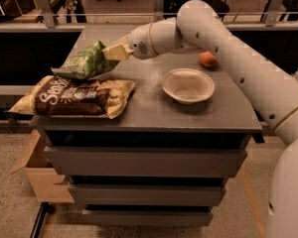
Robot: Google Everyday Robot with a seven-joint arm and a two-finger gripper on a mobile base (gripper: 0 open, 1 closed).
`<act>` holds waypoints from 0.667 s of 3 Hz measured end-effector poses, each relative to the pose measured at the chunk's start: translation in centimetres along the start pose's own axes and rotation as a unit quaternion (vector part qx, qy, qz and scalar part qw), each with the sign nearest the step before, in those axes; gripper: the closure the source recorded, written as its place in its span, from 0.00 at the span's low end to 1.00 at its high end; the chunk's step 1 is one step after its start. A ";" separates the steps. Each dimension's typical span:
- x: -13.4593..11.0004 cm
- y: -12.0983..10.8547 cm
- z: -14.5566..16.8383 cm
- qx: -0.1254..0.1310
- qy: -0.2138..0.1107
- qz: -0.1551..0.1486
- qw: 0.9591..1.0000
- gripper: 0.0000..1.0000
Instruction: Move green jalapeno chip bag near brown chip bag
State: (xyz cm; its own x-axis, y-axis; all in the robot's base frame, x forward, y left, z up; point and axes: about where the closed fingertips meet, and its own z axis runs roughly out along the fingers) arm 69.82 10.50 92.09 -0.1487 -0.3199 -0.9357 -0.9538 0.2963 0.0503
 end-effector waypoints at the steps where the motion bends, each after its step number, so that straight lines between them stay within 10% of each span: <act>1: 1.2 1.3 1.0 -0.005 0.011 0.023 1.000 0.81; 2: 1.2 1.4 1.3 -0.008 0.011 0.022 1.000 0.57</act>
Offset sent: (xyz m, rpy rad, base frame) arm -0.0093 0.0073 -0.0112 -0.0057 0.0409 -0.0046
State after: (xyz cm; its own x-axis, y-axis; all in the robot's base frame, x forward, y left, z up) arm 68.63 11.66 90.59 -0.1956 -0.3273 -0.9245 -0.9502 0.2963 0.0962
